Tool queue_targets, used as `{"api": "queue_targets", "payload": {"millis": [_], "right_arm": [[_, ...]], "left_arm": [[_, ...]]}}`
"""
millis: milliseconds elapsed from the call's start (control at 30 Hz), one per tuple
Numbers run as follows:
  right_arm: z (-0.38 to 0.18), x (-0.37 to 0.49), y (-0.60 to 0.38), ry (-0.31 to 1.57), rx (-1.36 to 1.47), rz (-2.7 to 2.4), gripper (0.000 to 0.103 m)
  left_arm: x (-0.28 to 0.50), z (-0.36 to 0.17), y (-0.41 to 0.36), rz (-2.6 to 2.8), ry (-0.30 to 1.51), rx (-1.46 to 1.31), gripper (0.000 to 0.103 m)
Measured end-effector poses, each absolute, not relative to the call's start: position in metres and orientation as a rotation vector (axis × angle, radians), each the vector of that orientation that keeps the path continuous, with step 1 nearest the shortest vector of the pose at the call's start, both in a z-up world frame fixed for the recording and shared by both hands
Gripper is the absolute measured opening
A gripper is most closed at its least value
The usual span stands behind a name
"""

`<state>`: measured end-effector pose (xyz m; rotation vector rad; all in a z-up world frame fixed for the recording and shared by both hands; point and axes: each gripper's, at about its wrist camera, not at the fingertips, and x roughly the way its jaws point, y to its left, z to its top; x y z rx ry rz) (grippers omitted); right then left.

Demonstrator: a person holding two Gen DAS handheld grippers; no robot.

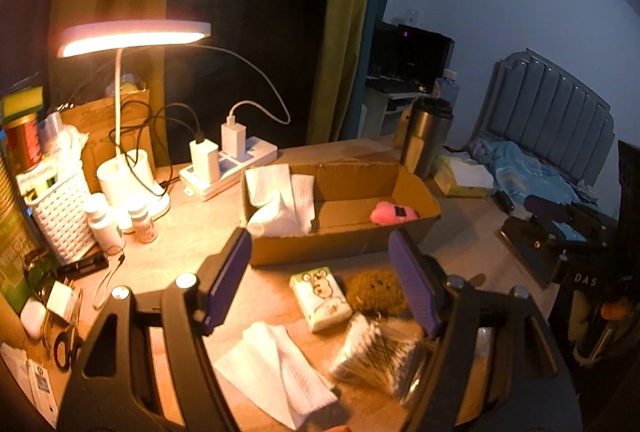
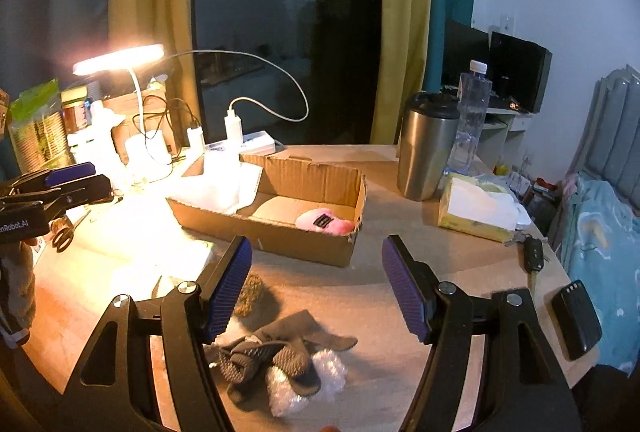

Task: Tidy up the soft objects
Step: 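Move both tools back to the pile, lowering toward the grey glove and tissue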

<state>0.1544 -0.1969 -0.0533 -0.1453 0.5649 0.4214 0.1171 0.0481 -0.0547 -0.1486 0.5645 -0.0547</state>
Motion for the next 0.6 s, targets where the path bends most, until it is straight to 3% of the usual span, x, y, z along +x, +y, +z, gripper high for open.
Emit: {"api": "queue_targets", "payload": {"millis": [600], "right_arm": [[-0.122, 0.141, -0.200, 0.731, -0.147, 0.439, 0.071]], "left_arm": [[0.091, -0.121, 0.048, -0.013, 0.708, -0.183, 0.073]]}}
